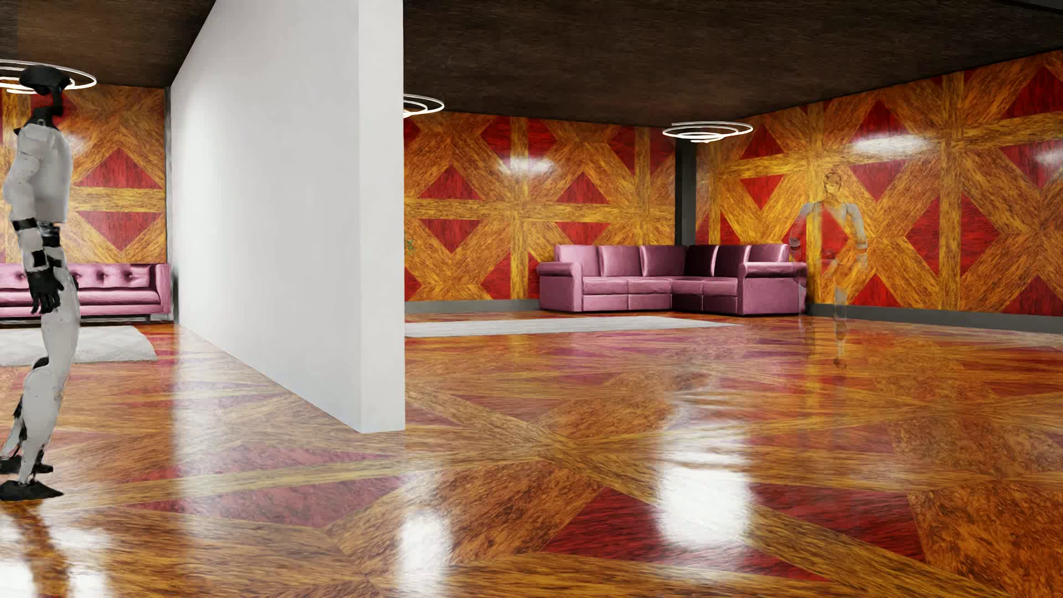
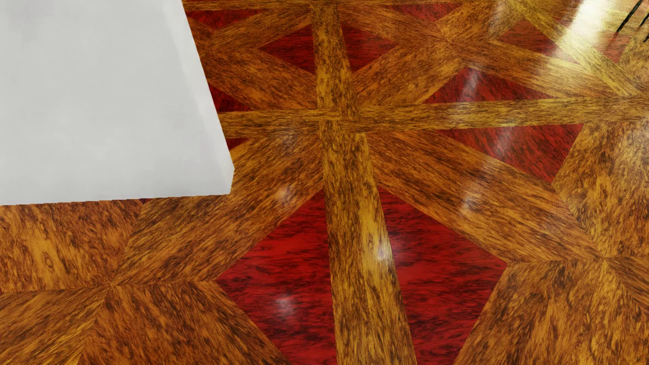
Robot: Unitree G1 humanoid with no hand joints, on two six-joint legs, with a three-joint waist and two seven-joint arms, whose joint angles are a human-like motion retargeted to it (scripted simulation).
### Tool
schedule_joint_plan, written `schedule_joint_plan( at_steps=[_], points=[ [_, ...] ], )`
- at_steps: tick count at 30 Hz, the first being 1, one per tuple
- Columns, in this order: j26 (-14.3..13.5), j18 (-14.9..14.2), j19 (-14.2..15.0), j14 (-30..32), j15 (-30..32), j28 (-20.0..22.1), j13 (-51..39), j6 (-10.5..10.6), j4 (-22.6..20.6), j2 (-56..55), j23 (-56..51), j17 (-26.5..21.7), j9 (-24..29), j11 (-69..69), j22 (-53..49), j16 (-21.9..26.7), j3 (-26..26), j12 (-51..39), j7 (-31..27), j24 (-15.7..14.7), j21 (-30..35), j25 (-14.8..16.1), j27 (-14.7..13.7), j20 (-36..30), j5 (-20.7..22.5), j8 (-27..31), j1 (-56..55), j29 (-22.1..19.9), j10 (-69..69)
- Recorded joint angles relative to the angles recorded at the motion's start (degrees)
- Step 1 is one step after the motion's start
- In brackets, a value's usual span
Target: Walk towards the sofa
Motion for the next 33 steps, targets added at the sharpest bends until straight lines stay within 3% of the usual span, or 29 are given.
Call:
schedule_joint_plan(
  at_steps=[1, 2, 5, 9, 15, 18, 19, 20, 23, 26, 28, 29, 30, 31, 32, 33],
  points=[
    [0.0, 0.0, 0.0, 0.3, -5.3, 0.0, -0.7, 0.0, -0.9, -1.9, -0.5, -0.2, -0.1, 20.0, 1.7, 0.0, 2.2, -0.3, 0.0, 0.0, -1.8, 0.0, 0.0, 0.3, 0.2, 0.0, 0.9, 0.0, -3.0],
    [0.0, 0.0, 0.0, 1.3, -6.6, 0.0, -1.7, 0.1, -0.7, -1.7, -0.9, -0.9, 0.3, 20.2, 1.5, 0.0, 2.1, -0.4, 0.0, 0.0, -4.8, 0.0, 0.0, 1.6, 0.2, 0.0, 1.2, 0.0, -1.8],
    [0.0, 0.0, 0.0, 2.4, -7.8, 0.0, -5.2, 0.2, -1.4, -2.1, -3.4, -2.2, 0.3, 20.8, 3.0, 0.4, 1.4, -3.2, 0.0, 0.0, -4.1, 0.0, 0.0, -1.4, -0.1, 0.0, 1.4, 0.0, -2.8],
    [0.0, 0.0, 0.0, 6.0, -8.0, 0.0, -7.5, -0.3, -1.8, -1.3, -4.1, -1.0, 0.3, 20.4, -0.1, 0.4, 2.1, -4.7, 0.0, 0.0, -5.7, 0.0, 0.0, 0.3, -0.4, 0.0, 0.0, 0.0, -3.2],
    [0.0, 0.0, 0.0, 9.5, -12.4, 0.0, -6.5, -0.2, -2.7, -2.5, -4.3, -1.4, 1.1, 21.5, -2.4, -0.7, 1.7, -5.1, 0.0, 0.0, -5.3, 0.0, 0.0, -1.4, 0.1, 0.0, -1.1, 0.0, -2.2],
    [0.0, 0.0, 0.0, 6.9, -14.2, 0.0, -4.5, -0.9, -3.8, -10.3, -3.0, -1.8, 4.2, 35.7, -2.3, 0.6, 0.5, -5.5, 0.0, 0.0, -5.5, 0.0, 0.0, -3.8, -0.8, 0.0, 3.1, 0.0, -2.3],
    [0.0, 0.0, 0.0, 5.8, -14.8, 0.0, -4.1, -0.9, -3.5, -13.6, -3.0, -1.6, 5.2, 40.9, -6.3, 2.3, -0.3, -4.9, 0.0, 0.0, -4.9, 0.0, 0.0, -3.1, -0.3, 0.0, 4.5, 0.0, -2.4],
    [0.0, 0.0, 0.0, 4.5, -15.0, 0.0, -3.1, -0.2, -2.5, -16.6, -2.7, -1.7, 5.1, 44.4, -6.1, 2.7, -2.7, -5.6, 0.0, 0.0, -4.6, 0.0, 0.0, -4.2, -0.3, 0.0, 5.6, 0.0, -2.7],
    [0.0, 0.0, 0.0, 0.7, -11.4, 0.0, -1.2, 1.9, -0.6, -24.7, -1.2, -2.9, 5.9, 39.5, -4.4, 1.7, -7.7, -8.8, 0.0, 0.0, -4.1, 0.0, 0.0, -2.2, -0.4, 0.0, 8.8, 0.0, -3.8],
    [0.0, 0.0, 0.0, -5.8, -6.0, 0.0, -0.1, 1.8, -0.3, -29.9, 2.9, -3.0, 7.3, 32.3, -4.5, 1.7, -8.9, -11.1, 0.0, 0.0, -4.4, 0.0, 0.0, -1.6, -1.3, 0.0, 16.5, 0.0, -4.7],
    [0.0, 0.0, 0.0, -7.2, -5.7, 0.0, 0.2, 1.9, 0.0, -31.8, 4.9, -3.0, 7.7, 29.4, -3.1, 1.7, -10.4, -12.4, 0.0, 0.0, -4.9, 0.0, 0.0, -2.0, -1.3, 0.0, 20.8, 0.0, -5.0],
    [0.0, 0.0, 0.0, -6.1, -6.4, 0.0, 0.1, 2.0, -0.1, -32.5, 5.4, -3.2, 7.5, 31.1, -2.0, 1.6, -12.2, -12.6, 0.0, 0.0, -4.6, 0.0, 0.0, -2.9, -2.7, 0.0, 22.5, 0.0, -5.9],
    [0.0, 0.0, 0.0, -4.7, -6.5, 0.0, 0.1, 2.6, 1.3, -33.4, 5.9, -3.2, 6.9, 33.0, -3.7, 2.6, -13.2, -11.7, 0.0, 0.0, -4.1, 0.0, 0.0, -5.4, -1.2, 0.0, 23.5, 0.0, -5.2],
    [0.0, 0.0, 0.0, -1.4, -8.3, 0.0, 0.2, 3.3, 2.9, -35.0, 6.4, -3.0, 6.1, 37.3, -1.1, 1.2, -14.7, -10.7, 0.0, 0.0, -4.4, 0.0, 0.0, -2.4, -0.6, 0.0, 22.7, 0.0, -3.3],
    [0.0, 0.0, 0.0, 4.0, -10.3, 0.0, 0.8, 4.3, 4.0, -33.4, 5.5, -3.8, 6.2, 40.2, -0.3, 1.2, -15.1, -9.9, 0.0, 0.0, -4.0, 0.0, 0.0, -6.0, 0.1, 0.0, 23.2, 0.0, -0.2],
    [0.0, 0.0, 0.0, 13.5, -12.4, 0.0, -0.2, 4.3, 4.8, -31.5, 7.0, -3.3, 5.8, 42.0, -0.5, 1.4, -14.8, -8.0, 0.0, 0.0, -2.8, 0.0, 0.0, -5.9, 1.0, 0.0, 21.6, 0.0, 5.5]
  ],
)
